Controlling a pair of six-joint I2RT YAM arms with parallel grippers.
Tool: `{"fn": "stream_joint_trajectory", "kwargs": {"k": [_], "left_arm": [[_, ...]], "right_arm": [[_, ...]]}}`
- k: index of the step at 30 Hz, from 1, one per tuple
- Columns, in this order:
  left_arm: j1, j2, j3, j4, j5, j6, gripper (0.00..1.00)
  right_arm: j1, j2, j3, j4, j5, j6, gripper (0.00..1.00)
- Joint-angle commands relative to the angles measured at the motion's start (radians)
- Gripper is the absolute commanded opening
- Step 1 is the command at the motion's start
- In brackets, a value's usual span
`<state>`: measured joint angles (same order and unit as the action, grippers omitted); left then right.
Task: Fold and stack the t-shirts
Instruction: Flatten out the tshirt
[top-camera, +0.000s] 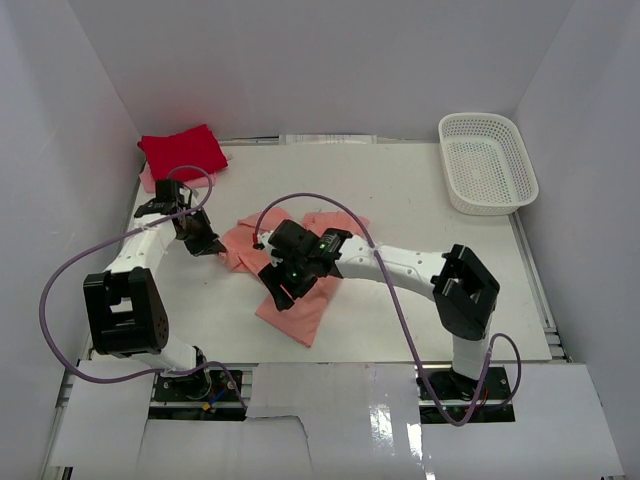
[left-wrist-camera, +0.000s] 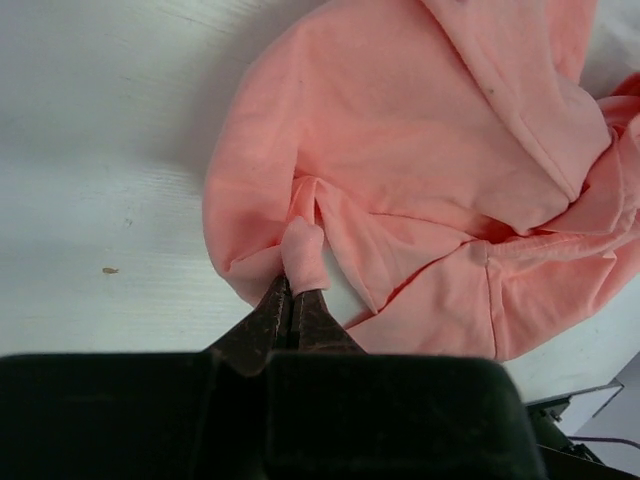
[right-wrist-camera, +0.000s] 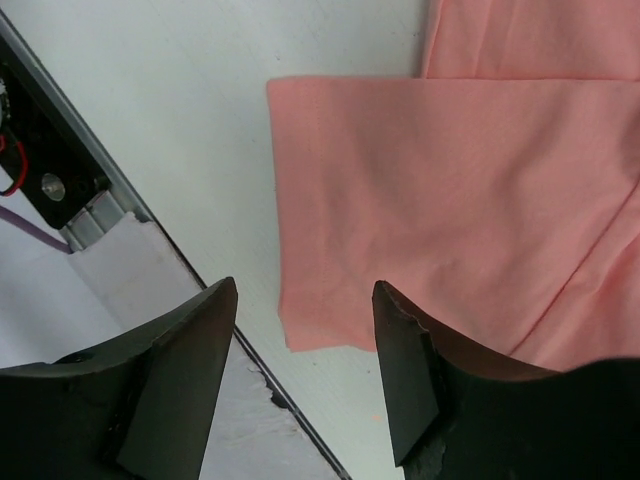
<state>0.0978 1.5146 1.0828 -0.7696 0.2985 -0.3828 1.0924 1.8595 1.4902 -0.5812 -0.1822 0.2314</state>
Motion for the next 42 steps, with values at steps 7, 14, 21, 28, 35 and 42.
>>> {"fn": "stream_joint_trajectory", "kwargs": {"k": [7, 14, 21, 28, 35, 42], "left_arm": [[0.034, -0.033, -0.083, 0.098, 0.136, -0.025, 0.0], [0.042, -0.028, -0.11, 0.124, 0.148, -0.034, 0.0], [0.071, -0.022, -0.164, 0.179, 0.212, -0.064, 0.0], [0.102, -0.01, -0.192, 0.197, 0.243, -0.065, 0.0], [0.115, -0.016, -0.193, 0.196, 0.252, -0.059, 0.0], [0.126, -0.016, -0.193, 0.193, 0.257, -0.05, 0.0]], "right_arm": [[0.106, 0.098, 0.081, 0.01, 0.179, 0.057, 0.6], [0.132, 0.155, 0.119, 0.052, 0.251, 0.062, 0.6], [0.135, 0.204, 0.174, 0.075, 0.256, 0.051, 0.61], [0.136, 0.254, 0.215, 0.087, 0.245, 0.043, 0.61], [0.136, 0.314, 0.257, 0.096, 0.207, 0.042, 0.61], [0.138, 0.339, 0.271, 0.1, 0.197, 0.048, 0.61]]}}
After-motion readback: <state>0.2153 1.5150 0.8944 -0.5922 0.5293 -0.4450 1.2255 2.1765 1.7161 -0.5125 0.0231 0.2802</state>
